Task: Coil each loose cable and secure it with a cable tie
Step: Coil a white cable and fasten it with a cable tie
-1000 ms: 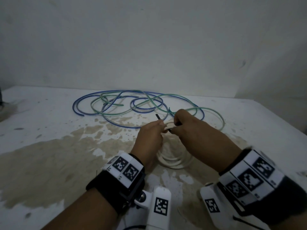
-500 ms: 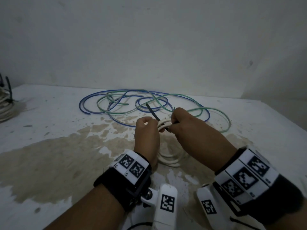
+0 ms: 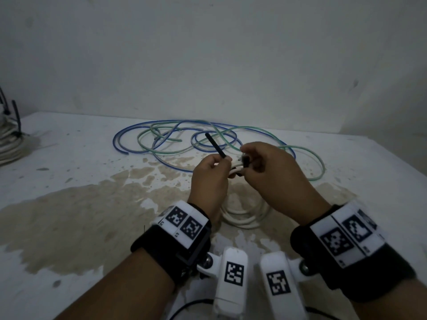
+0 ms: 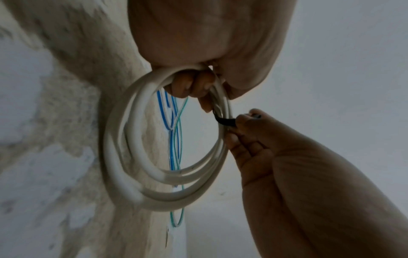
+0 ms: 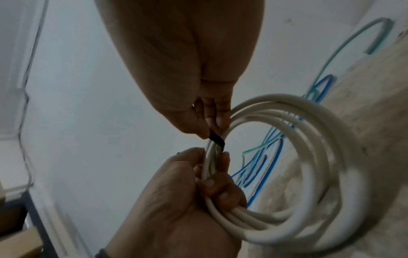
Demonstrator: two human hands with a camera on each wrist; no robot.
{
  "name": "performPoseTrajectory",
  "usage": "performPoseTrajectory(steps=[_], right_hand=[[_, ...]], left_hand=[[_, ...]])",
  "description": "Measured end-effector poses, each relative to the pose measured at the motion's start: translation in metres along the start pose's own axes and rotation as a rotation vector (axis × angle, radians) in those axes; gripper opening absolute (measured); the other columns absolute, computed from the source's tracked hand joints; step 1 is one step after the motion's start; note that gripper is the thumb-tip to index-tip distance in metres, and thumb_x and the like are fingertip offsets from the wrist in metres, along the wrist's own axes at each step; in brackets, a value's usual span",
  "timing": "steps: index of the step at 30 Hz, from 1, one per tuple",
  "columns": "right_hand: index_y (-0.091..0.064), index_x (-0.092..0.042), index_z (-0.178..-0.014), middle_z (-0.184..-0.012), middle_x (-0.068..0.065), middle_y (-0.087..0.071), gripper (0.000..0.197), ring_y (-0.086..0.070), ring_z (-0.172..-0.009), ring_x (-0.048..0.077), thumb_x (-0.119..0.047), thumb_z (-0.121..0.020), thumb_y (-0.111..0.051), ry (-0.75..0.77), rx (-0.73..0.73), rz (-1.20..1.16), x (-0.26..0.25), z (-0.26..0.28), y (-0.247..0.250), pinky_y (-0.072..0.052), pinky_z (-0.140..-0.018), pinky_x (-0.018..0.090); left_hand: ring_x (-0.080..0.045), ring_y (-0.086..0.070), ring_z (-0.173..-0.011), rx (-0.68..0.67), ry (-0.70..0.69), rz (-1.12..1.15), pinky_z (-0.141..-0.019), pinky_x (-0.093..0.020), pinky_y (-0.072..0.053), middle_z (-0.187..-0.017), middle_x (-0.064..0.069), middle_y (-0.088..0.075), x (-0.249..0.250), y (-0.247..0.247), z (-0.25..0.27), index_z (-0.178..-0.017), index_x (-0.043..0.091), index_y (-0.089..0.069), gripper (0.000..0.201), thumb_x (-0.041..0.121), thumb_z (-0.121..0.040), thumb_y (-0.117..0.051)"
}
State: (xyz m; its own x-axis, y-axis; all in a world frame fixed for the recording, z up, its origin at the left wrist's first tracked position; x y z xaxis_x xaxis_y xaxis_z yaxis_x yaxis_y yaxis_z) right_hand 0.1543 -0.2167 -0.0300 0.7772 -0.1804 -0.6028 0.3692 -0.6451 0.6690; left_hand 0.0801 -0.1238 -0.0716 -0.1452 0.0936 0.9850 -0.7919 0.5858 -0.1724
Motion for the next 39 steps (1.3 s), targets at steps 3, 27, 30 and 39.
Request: performPoseTrajectory(steps=[3, 27, 30, 39], right_hand=[[-0.067, -0.021, -0.103, -0.085, -0.005, -0.063, 0.033, -0.06, -0.076, 0.01, 0.002, -0.079, -0.061, -0.053, 0.03, -0.16, -0.001, -0.002, -0.005, -0.042, -0.069, 0.01], [-0.062, -0.021, -0.103, -0.078, -0.012, -0.063, 0.035, -0.058, -0.069, -0.003, 0.006, -0.081, -0.066, -0.059, 0.06, -0.588, 0.001, 0.006, -0.029, -0.047, -0.073, 0.012], [-0.064, -0.016, -0.11, -0.085, -0.005, -0.066, 0.034, -0.062, -0.078, 0.002, 0.002, -0.082, -0.067, -0.081, 0.117, -0.564, 0.001, 0.006, -0.028, -0.051, -0.079, 0.016], [-0.069, -0.012, -0.107, -0.093, 0.0, -0.07, 0.026, -0.065, -0.081, 0.005, -0.001, -0.084, -0.063, -0.111, 0.278, -0.491, 0.003, 0.005, -0.026, -0.053, -0.073, 0.015]], left_hand=[[0.001, -0.042, -0.032, 0.005, -0.049, -0.021, -0.04, -0.015, -0.033, -0.08, -0.011, -0.063, 0.006, 0.002, 0.0, -0.09, 0.013, -0.063, 0.013, 0.012, -0.094, -0.051], [-0.011, -0.05, -0.053, 0.018, -0.208, -0.346, -0.054, -0.027, -0.042, -0.065, -0.003, -0.056, 0.008, 0.015, -0.011, -0.106, 0.021, -0.06, 0.019, 0.013, -0.092, -0.051], [-0.025, -0.061, -0.07, 0.002, -0.207, -0.357, -0.065, -0.034, -0.05, -0.069, -0.003, -0.064, 0.01, 0.014, -0.009, -0.1, 0.018, -0.061, 0.016, 0.012, -0.092, -0.05], [-0.023, -0.066, -0.075, -0.015, -0.274, -0.463, -0.077, -0.043, -0.054, -0.079, -0.009, -0.07, 0.006, 0.015, -0.014, -0.09, 0.022, -0.065, 0.01, 0.018, -0.089, -0.056]])
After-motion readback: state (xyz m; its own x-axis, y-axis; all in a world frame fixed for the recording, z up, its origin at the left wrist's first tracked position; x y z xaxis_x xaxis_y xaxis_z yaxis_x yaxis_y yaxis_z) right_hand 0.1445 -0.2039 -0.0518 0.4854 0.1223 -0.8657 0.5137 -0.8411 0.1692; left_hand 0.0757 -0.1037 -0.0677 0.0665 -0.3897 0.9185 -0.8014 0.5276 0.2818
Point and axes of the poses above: each hand's wrist, its own z-axis away from the middle knuckle, its own y-axis out of the back of the hand, x = y × z, the point moved 2 cm from there along -z, towards the middle knuckle
